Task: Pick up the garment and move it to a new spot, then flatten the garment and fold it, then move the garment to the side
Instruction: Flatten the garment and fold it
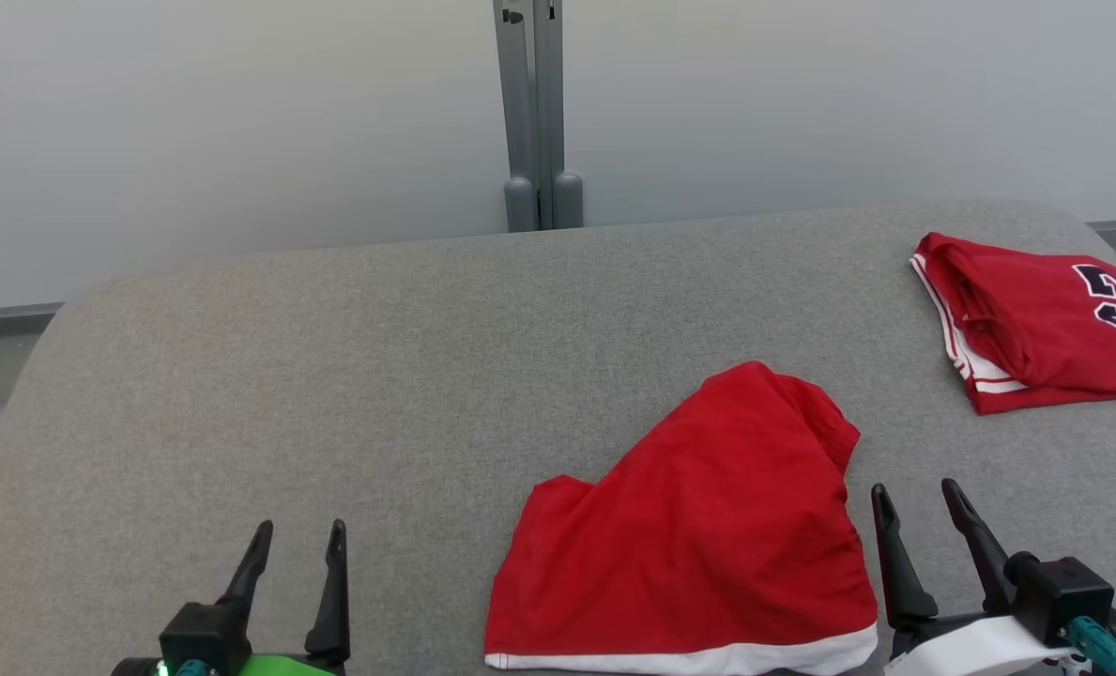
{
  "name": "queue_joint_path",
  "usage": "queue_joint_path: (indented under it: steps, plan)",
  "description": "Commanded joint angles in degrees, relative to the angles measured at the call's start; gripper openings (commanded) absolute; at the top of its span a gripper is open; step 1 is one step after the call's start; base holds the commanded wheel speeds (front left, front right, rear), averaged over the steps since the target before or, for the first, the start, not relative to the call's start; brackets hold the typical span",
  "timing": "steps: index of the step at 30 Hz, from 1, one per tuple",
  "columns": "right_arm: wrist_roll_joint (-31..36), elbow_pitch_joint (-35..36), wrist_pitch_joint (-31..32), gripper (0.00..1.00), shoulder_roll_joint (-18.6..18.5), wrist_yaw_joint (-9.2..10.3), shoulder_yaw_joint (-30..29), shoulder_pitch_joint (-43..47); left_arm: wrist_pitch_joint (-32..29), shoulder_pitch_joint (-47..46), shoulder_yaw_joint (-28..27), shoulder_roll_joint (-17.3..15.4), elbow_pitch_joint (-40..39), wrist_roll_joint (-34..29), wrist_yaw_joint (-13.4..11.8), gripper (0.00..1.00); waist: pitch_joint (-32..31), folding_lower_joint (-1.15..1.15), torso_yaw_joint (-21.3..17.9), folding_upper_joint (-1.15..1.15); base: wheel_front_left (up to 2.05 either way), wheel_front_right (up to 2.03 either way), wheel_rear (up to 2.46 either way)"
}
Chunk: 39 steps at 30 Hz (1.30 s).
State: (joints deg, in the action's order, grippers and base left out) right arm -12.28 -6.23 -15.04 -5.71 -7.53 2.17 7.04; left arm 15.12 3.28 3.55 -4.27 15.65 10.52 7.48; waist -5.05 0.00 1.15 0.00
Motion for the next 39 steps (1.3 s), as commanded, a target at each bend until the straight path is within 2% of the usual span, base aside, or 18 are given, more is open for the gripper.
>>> queue_joint_path:
  steps: [1,10,18,27,39]
  plan:
    - [0.0,-0.7,0.2,1.00,-0.1,0.10,-0.2,0.3,0.0,0.8,0.7,-0.3,0.3,-0.2,0.0,1.00,0.0,0.00,-0.1,0.00,0.00,0.00,0.00]
    - [-0.5,-6.2,0.5,1.00,-0.6,0.10,-0.4,0.6,0.0,0.9,8.1,0.0,4.0,1.3,0.0,1.00,1.0,0.00,-0.4,0.00,0.00,0.00,0.00]
    - [-1.5,-15.7,0.2,1.00,-1.6,0.10,0.2,-1.6,0.0,-1.0,14.2,0.5,10.6,3.1,0.0,1.00,2.3,0.00,-1.2,0.00,0.00,0.00,0.00]
    - [-3.2,-27.5,-0.2,1.00,-1.5,0.10,5.4,-7.1,0.0,-4.1,19.4,0.7,18.7,5.4,0.0,1.00,3.8,0.00,-2.0,0.00,0.00,0.00,0.00]
    - [-6.2,-33.6,-0.1,1.00,0.2,0.10,8.7,-11.4,-0.1,-8.6,24.9,1.2,27.2,9.3,0.0,1.00,5.5,0.00,-1.9,0.00,0.00,0.00,0.00]
